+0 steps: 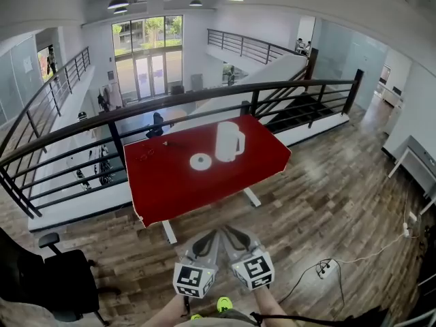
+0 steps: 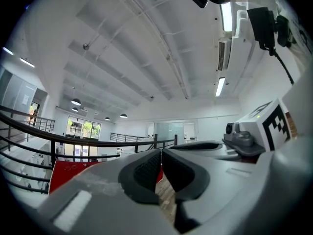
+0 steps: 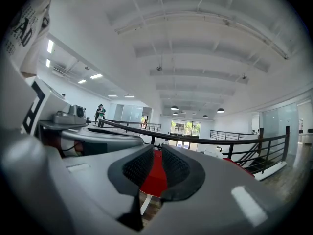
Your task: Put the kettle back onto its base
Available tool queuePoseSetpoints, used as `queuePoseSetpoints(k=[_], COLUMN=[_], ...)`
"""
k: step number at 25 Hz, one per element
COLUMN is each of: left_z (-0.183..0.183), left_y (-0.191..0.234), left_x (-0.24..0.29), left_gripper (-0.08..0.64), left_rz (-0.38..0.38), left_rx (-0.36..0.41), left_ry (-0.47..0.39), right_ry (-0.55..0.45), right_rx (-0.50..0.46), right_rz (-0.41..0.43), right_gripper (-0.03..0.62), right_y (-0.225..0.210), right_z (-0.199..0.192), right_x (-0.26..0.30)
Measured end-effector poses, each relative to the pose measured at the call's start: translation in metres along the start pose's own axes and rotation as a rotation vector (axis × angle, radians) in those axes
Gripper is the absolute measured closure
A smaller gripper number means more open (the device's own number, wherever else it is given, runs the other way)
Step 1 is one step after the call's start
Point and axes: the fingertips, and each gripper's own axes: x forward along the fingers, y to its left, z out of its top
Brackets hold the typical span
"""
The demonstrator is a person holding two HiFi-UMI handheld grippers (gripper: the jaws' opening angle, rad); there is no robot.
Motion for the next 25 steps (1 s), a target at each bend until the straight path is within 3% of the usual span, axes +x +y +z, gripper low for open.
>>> queuePoseSetpoints(k=[13,25], left_z=[-0.011,-0.017], left_y=[-0.002,-0.003], left_x=[0.091,0.135], left_gripper=[0.554,0.554], left_rz=[0.094,0.16], left_rx=[0.016,0.015], left_ry=[0.013,0.004], right_ry=[-0.002,-0.004], right_rx=[0.034,0.02], right_rz=[0.109,0.159], right_gripper=[0.546,0.549], right_y=[-0.083,-0.125], right_z=[-0.016,-0.021], right_x=[0.022,0.03])
